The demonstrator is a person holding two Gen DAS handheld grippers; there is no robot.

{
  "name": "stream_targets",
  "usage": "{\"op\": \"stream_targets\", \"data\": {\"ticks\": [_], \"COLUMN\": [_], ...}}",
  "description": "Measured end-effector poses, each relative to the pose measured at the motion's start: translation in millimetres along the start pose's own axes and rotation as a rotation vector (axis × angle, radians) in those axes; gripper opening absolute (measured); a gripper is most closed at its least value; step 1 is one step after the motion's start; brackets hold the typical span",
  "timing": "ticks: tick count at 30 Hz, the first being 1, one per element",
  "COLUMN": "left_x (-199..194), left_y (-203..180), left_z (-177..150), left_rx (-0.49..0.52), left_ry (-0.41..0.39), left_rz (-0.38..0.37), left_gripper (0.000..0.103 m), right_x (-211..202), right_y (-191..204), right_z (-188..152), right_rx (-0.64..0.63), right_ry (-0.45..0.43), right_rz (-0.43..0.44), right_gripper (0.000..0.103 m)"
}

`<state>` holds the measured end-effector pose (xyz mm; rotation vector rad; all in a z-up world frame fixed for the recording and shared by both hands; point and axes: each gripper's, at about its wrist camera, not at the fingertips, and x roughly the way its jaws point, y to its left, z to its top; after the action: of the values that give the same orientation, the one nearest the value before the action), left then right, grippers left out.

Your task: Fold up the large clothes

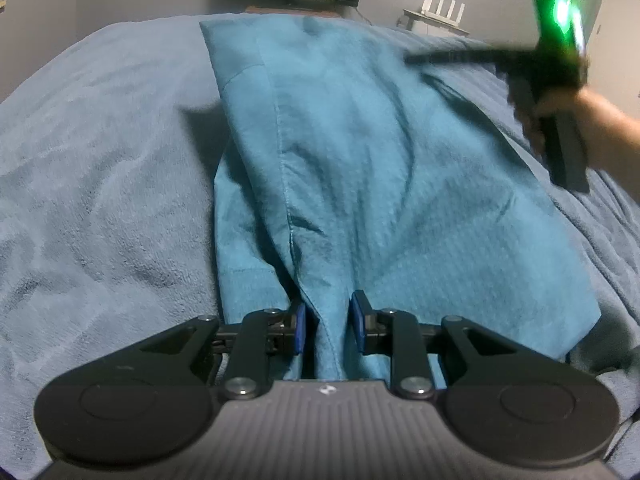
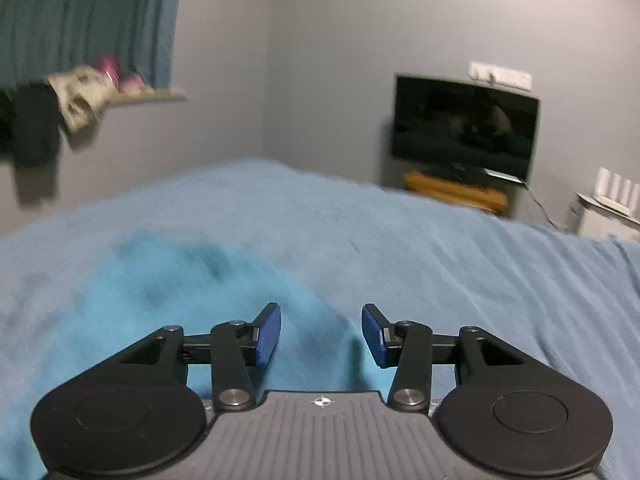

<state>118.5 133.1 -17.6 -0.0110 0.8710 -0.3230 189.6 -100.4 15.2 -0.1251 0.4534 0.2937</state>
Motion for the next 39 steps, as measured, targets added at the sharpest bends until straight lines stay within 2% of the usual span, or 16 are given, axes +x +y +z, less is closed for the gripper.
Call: {"op": "stream_targets", "data": {"ticks": [1, 2, 3, 6, 10, 16, 18, 24, 30, 33, 36, 38, 39], "left_x": [0, -1, -2, 1, 3, 8, 9, 16, 19, 22, 25, 26, 25], "left_y": [-1, -3, -4, -3, -8, -10, -8, -10, -8, -7, -9, -10, -10], "left_z": [1, 0, 0, -1, -1, 2, 3, 7, 7, 6, 6, 5, 5], "left_rx": [-0.003, -0.007, -0.008, -0.004, -0.002, 0.000, -0.002, -0.007, -0.013, -0.014, -0.011, -0.015, -0.017], "left_ry": [-0.004, -0.006, -0.005, 0.009, 0.016, 0.027, 0.031, 0.047, 0.055, 0.060, 0.071, 0.073, 0.072], "left_rz": [-0.001, -0.004, -0.002, 0.017, 0.023, 0.028, 0.027, 0.035, 0.026, 0.029, 0.044, 0.046, 0.046], "left_gripper": [0.021, 0.021, 0.022, 0.023, 0.024, 0.027, 0.027, 0.030, 0.030, 0.030, 0.030, 0.030, 0.030], "right_x": [5, 6, 6, -1, 6, 45, 62, 108, 118, 118, 112, 97, 87], "right_y": [-11, -23, -33, -51, -87, -128, -131, -134, -135, -122, -106, -99, -97], "right_z": [-8, -12, -14, -16, -36, -75, -83, -98, -108, -107, -101, -93, -90], "right_rx": [0.025, 0.086, 0.152, 0.321, 0.503, 0.836, 0.874, 0.901, 0.913, 0.914, 0.896, 0.848, 0.837], "right_ry": [0.014, 0.017, 0.017, 0.009, 0.112, 0.270, 0.292, 0.295, 0.279, 0.291, 0.290, 0.251, 0.226], "right_rz": [-0.014, -0.014, 0.000, 0.045, 0.244, 0.579, 0.640, 0.776, 0.810, 0.785, 0.724, 0.679, 0.662], "right_gripper": [0.060, 0.065, 0.069, 0.072, 0.093, 0.099, 0.103, 0.103, 0.103, 0.103, 0.103, 0.094, 0.085]}}
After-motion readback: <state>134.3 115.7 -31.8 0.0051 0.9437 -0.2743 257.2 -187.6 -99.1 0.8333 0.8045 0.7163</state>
